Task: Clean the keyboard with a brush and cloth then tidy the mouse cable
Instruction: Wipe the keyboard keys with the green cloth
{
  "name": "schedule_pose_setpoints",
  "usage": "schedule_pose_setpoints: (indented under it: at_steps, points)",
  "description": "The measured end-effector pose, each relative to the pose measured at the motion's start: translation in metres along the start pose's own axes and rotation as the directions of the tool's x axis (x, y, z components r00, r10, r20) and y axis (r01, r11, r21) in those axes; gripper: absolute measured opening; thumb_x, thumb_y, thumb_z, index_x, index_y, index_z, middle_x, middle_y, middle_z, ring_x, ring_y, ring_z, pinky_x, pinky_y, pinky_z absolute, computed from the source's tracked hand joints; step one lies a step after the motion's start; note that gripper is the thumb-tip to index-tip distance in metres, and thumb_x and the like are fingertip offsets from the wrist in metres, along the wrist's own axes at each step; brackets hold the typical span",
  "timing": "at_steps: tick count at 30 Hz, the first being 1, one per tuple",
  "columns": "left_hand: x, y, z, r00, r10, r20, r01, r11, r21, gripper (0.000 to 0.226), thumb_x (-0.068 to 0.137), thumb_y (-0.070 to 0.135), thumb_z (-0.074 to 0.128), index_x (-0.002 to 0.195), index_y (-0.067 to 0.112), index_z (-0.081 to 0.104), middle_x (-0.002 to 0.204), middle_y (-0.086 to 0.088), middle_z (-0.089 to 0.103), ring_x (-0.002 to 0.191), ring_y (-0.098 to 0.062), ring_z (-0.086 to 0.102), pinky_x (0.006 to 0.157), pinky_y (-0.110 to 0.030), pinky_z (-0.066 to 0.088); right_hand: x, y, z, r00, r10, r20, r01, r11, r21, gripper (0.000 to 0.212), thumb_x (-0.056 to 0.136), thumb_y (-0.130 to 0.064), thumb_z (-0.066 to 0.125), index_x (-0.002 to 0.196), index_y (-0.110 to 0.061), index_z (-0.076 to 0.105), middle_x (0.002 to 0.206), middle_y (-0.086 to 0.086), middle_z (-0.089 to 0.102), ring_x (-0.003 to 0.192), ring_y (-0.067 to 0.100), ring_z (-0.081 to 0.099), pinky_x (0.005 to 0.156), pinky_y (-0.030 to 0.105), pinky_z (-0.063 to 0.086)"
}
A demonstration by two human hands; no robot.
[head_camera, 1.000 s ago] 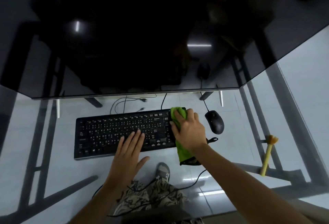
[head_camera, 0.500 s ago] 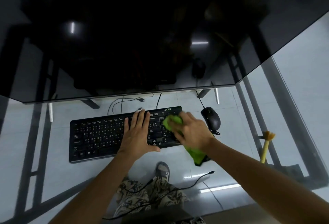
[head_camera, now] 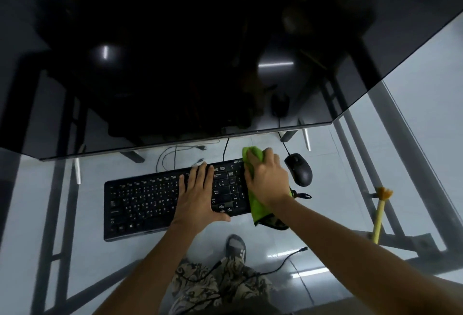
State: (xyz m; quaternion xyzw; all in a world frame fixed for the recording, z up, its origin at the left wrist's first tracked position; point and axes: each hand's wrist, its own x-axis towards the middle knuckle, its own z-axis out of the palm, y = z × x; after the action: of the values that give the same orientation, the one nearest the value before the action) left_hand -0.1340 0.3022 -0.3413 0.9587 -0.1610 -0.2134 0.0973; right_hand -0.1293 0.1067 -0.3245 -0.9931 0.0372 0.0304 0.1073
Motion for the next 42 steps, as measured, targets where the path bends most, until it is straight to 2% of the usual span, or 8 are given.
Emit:
schedule_pose_setpoints:
  at_steps: [5, 11, 16, 23, 29, 34, 38, 42]
  points:
    - [-0.006, 0.003, -0.005, 1.000, -0.002, 0.006, 0.002, 1.000, 0.029, 0.131, 0.060, 0.079, 0.059, 0.150, 0.016, -0.014, 0.158, -0.003, -0.020, 0.144, -0.024, -0.021, 0.116, -0.051, -0.010, -0.045, -0.002, -0.003, 0.926, -0.331, 0.181, 0.341, 0.940, -0.027, 0.045, 0.091, -0.042, 0.046, 0.133, -0.023, 0.047, 0.114, 0.012, 0.050, 0.094, 0.029, 0.054, 0.062, 0.035, 0.055]
    - [-0.020, -0.013, -0.020, 0.996, -0.002, -0.085, -0.005, 0.997, -0.076, 0.114, 0.070, 0.088, 0.025, 0.149, 0.015, -0.013, 0.157, -0.001, -0.019, 0.146, -0.019, -0.016, 0.118, -0.048, -0.009, -0.011, 0.012, -0.023, 0.989, 0.043, 0.141, -0.039, 0.999, -0.030, 0.040, 0.098, -0.041, 0.041, 0.134, -0.024, 0.042, 0.116, 0.008, 0.042, 0.104, 0.027, 0.047, 0.072, 0.035, 0.055]
    - [-0.065, -0.099, -0.013, 0.849, -0.453, -0.271, 0.365, 0.875, -0.318, 0.108, 0.076, 0.083, 0.008, 0.150, 0.004, 0.002, 0.159, -0.018, 0.000, 0.147, -0.030, -0.001, 0.118, -0.050, 0.000, -0.029, -0.027, -0.005, 0.994, 0.041, 0.100, -0.036, 0.998, -0.055, 0.045, 0.098, -0.040, 0.042, 0.139, -0.023, 0.039, 0.118, 0.013, 0.044, 0.102, 0.030, 0.047, 0.066, 0.038, 0.056]
    - [-0.092, -0.147, 0.006, 0.935, -0.338, -0.111, 0.262, 0.866, -0.426, 0.151, 0.046, 0.086, 0.065, 0.147, 0.015, -0.022, 0.157, -0.015, -0.017, 0.145, -0.026, -0.015, 0.115, -0.041, -0.008, -0.047, -0.104, 0.013, 0.874, -0.439, 0.207, 0.463, 0.882, -0.085, 0.043, 0.098, -0.041, 0.037, 0.136, -0.022, 0.039, 0.119, 0.016, 0.045, 0.100, 0.031, 0.051, 0.057, 0.039, 0.055]
    - [-0.099, -0.169, 0.015, 0.974, -0.195, -0.117, 0.120, 0.879, -0.462, 0.145, 0.050, 0.071, 0.072, 0.143, 0.025, -0.029, 0.154, 0.004, -0.027, 0.143, -0.011, -0.016, 0.118, -0.040, 0.000, -0.034, -0.102, 0.025, 0.995, 0.095, -0.021, -0.094, 0.995, 0.028, 0.038, 0.093, -0.034, 0.055, 0.124, -0.013, 0.059, 0.105, 0.018, 0.051, 0.089, 0.035, 0.056, 0.052, 0.040, 0.055]
    - [-0.099, -0.166, 0.019, 0.954, -0.236, -0.184, 0.117, 0.861, -0.494, 0.129, 0.063, 0.069, 0.064, 0.148, 0.019, -0.018, 0.157, 0.004, -0.017, 0.143, -0.011, -0.006, 0.117, -0.036, 0.009, -0.048, -0.179, 0.044, 0.994, -0.101, 0.042, 0.098, 0.993, 0.060, 0.042, 0.098, -0.039, 0.035, 0.131, -0.015, 0.048, 0.112, 0.016, 0.049, 0.096, 0.029, 0.053, 0.062, 0.039, 0.059]
    - [-0.099, -0.171, 0.020, 0.953, -0.238, -0.187, 0.107, 0.843, -0.527, 0.128, 0.062, 0.067, 0.067, 0.150, 0.016, -0.010, 0.159, 0.002, -0.011, 0.145, -0.015, 0.000, 0.117, -0.040, 0.017, -0.053, -0.207, 0.046, 0.883, -0.445, 0.147, 0.452, 0.892, -0.012, 0.044, 0.099, -0.048, 0.031, 0.132, -0.022, 0.046, 0.113, 0.014, 0.047, 0.098, 0.027, 0.052, 0.059, 0.038, 0.057]
    - [-0.100, -0.171, 0.016, 0.946, -0.261, -0.191, 0.097, 0.792, -0.603, 0.131, 0.058, 0.069, 0.068, 0.151, 0.020, -0.010, 0.158, 0.011, -0.011, 0.142, -0.005, -0.002, 0.116, -0.034, 0.012, -0.034, -0.139, 0.031, 0.941, -0.308, 0.139, 0.321, 0.943, -0.085, 0.041, 0.101, -0.046, 0.028, 0.137, -0.030, 0.037, 0.120, 0.007, 0.042, 0.105, 0.021, 0.049, 0.062, 0.033, 0.058]
